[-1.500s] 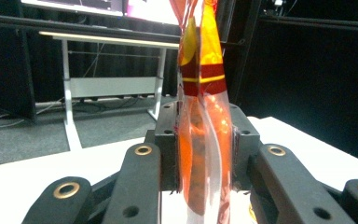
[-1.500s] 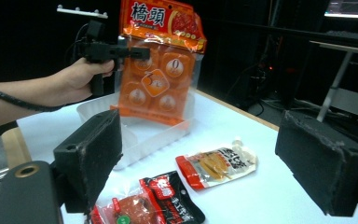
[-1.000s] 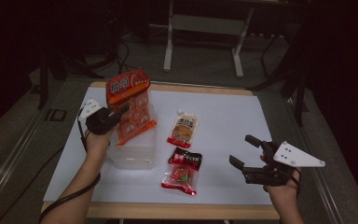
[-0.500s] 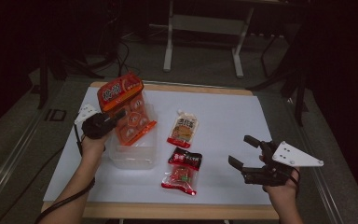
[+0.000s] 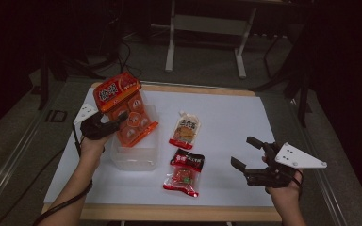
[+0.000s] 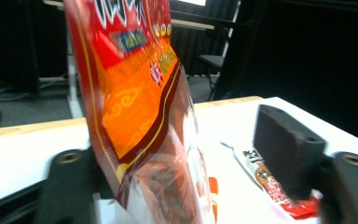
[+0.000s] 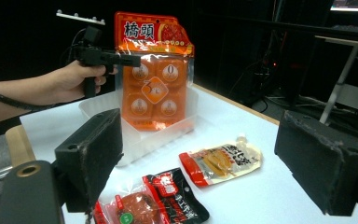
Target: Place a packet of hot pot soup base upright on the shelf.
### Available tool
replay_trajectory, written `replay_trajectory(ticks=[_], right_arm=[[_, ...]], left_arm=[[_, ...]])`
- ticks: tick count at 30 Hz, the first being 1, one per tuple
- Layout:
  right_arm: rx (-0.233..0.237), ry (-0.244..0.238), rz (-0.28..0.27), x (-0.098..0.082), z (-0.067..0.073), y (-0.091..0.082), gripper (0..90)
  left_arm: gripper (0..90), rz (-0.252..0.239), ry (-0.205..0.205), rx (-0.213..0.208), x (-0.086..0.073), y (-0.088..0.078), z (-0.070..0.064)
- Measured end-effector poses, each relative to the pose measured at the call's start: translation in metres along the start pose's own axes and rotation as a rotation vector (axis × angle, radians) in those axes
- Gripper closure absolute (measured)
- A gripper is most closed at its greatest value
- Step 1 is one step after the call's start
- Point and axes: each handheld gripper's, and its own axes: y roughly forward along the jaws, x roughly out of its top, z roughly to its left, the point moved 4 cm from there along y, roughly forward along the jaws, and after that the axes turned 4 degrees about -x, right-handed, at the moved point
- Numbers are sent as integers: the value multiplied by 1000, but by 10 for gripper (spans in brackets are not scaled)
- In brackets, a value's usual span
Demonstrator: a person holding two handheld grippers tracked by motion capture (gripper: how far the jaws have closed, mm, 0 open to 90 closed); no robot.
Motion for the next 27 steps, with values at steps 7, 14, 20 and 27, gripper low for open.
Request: replay_trajectory(ticks=[7,14,20,27], right_arm=[[-4,-4,-2,1,0,0,149],[-9,-33,10,0,2,4,150],[-12,-75,25,-1,3,7,151],[-1,-85,36,-2,5,10,151]], left_arm=[[40,-5,-10,28,7,-14,-6],[13,-4,21,48,7,-33,-19],[13,-12,39,53,10,-52,-31],[13,-7,33,17,0,-67,-49]])
